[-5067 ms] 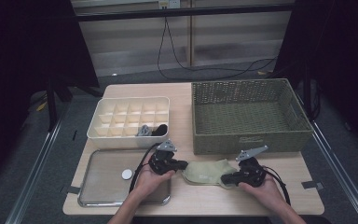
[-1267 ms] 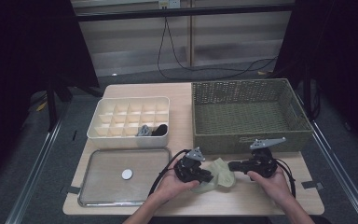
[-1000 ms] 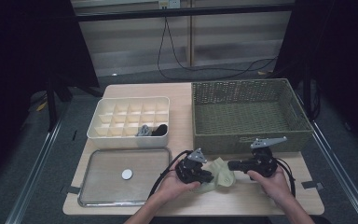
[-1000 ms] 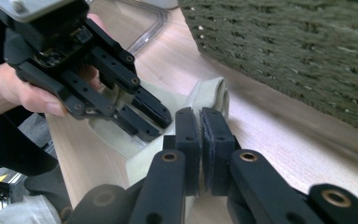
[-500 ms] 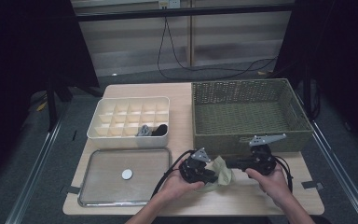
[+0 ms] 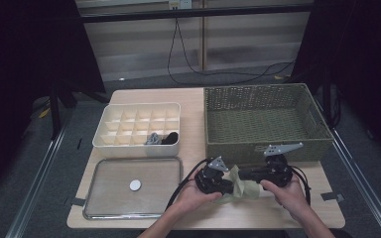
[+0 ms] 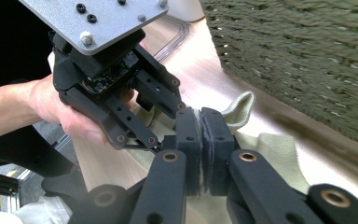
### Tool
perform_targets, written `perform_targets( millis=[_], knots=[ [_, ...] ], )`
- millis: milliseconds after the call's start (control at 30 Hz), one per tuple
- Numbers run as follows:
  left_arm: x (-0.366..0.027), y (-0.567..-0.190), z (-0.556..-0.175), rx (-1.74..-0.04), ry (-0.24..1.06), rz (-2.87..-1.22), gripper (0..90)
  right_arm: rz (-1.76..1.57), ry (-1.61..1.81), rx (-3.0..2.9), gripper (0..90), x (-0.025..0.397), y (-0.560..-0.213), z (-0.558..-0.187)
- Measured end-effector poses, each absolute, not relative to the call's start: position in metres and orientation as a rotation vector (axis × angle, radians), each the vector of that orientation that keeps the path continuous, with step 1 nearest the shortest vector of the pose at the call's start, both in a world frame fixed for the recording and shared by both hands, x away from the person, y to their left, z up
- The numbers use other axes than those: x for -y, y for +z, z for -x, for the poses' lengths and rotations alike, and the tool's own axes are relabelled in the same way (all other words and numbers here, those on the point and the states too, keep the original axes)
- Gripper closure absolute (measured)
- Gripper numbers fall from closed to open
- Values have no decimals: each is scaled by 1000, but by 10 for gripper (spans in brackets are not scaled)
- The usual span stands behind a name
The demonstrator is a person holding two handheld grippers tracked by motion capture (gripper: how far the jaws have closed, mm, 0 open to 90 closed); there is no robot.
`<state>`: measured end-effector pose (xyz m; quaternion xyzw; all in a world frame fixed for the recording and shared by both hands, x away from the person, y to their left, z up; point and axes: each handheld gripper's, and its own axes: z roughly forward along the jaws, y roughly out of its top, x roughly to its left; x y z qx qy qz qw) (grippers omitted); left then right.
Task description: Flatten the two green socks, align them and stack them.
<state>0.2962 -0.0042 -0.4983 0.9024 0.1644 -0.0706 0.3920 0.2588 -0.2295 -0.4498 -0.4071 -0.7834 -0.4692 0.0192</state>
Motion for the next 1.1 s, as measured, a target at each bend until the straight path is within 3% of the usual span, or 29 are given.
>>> perform_targets(
  millis=[467, 767, 1100],
  knots=[
    [-50, -469, -294, -469, -113, -2221, 677, 1244, -1416, 2460, 864, 226, -452, -260],
    [-83, -470, -275, -450, -141, -2240, 697, 1219, -1396, 2477, 860, 217, -451, -263],
    [-90, -488, -267, -479, -187, -2257, 701, 1191, -1385, 2480, 852, 205, -453, -264]
  ],
)
